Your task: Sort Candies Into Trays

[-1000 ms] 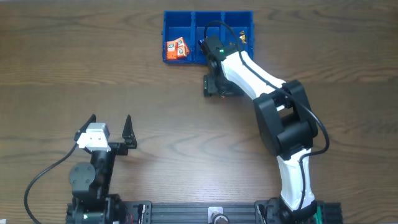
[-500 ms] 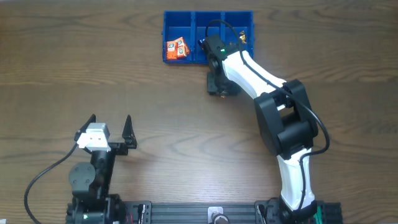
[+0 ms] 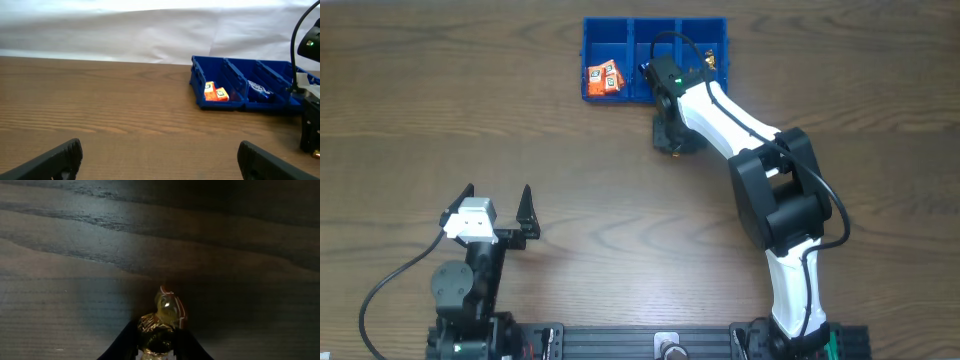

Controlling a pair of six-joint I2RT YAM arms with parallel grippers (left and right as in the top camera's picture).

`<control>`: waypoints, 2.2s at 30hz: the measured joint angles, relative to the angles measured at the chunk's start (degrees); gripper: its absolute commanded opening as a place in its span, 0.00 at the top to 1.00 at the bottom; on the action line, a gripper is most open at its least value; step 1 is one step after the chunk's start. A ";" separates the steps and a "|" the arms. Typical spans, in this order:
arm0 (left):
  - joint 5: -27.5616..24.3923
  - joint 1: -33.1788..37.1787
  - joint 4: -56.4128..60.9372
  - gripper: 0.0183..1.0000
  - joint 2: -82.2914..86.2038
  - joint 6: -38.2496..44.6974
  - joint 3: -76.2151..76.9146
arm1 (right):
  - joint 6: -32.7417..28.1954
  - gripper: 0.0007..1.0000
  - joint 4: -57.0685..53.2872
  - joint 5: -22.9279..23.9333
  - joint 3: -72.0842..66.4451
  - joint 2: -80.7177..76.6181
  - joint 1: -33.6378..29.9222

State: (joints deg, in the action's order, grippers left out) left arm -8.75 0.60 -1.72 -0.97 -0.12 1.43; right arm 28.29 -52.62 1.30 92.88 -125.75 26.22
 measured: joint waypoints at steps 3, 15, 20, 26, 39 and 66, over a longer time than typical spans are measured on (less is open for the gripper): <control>0.00 0.00 0.00 0.00 0.00 0.00 0.00 | -0.02 0.82 -0.02 -0.02 0.00 0.04 -0.02; 0.00 0.00 -0.02 0.00 0.00 0.00 0.00 | -1.88 0.82 8.90 9.07 0.11 22.75 -1.68; 0.00 0.00 0.00 0.00 0.00 0.00 0.00 | -6.25 0.81 21.11 12.35 3.96 27.67 -6.78; 0.02 0.00 -0.02 0.00 0.00 0.00 0.00 | -9.77 0.81 28.50 13.60 3.69 18.14 -8.52; 0.00 0.00 0.00 0.00 0.00 0.00 0.00 | -11.30 0.44 29.59 13.55 2.08 9.88 -8.52; 0.00 0.00 0.00 0.00 0.00 -0.02 0.00 | -18.67 0.00 18.53 15.04 -2.47 48.43 -14.82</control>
State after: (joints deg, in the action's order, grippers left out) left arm -8.75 0.60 -1.72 -0.97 -0.14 1.43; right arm 9.63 -34.09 16.34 90.41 -77.32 11.40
